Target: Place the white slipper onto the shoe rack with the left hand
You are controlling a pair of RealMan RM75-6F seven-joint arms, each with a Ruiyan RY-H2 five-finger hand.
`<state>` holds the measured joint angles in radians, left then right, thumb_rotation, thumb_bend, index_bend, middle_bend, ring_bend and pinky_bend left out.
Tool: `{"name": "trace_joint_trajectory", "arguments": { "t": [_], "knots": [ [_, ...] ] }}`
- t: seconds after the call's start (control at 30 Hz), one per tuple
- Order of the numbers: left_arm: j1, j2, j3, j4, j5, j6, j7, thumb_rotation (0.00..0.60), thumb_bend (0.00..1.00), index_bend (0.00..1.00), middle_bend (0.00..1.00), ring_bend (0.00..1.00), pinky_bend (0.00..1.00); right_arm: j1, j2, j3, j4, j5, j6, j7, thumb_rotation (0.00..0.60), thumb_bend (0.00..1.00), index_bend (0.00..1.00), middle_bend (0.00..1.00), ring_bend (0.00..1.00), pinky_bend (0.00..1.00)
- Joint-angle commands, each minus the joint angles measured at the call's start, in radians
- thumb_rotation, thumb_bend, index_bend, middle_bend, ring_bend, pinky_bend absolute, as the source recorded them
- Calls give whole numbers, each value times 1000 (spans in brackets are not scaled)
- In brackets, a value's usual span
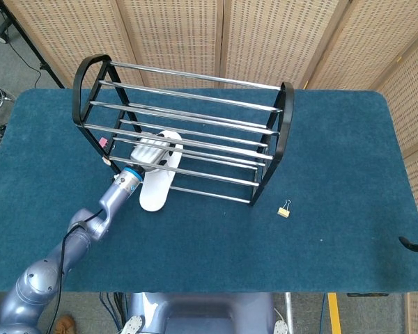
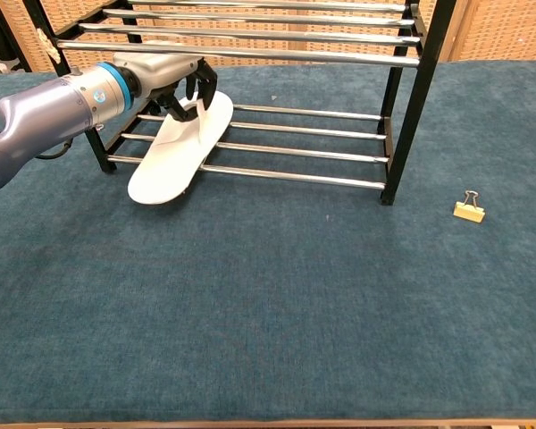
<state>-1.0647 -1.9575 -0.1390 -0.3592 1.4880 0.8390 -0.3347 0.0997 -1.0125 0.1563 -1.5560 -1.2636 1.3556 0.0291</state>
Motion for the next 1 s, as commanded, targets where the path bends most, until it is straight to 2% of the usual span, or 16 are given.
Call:
{"name": "trace_joint_trajectory", "arguments": {
  "t": [0.03,0.5,1.0],
  "knots": [
    [-5,-7,1,14,-3,-3,-5,600,524,685,535,448,576,0,0,0,1,2,-1,1,600,0,0,0,0,0],
    [-4,-16,19,79,-9,-30,-6,600,523,685,535,449,576,1,1,0,-2,6,-5,-2,600,0,0,0,0,0],
    [5,-12,37,89,-7,-17,4,600,517,672,519,428,576,2,1,0,-4,6,-6,0,600,0,0,0,0,0]
  ]
}}
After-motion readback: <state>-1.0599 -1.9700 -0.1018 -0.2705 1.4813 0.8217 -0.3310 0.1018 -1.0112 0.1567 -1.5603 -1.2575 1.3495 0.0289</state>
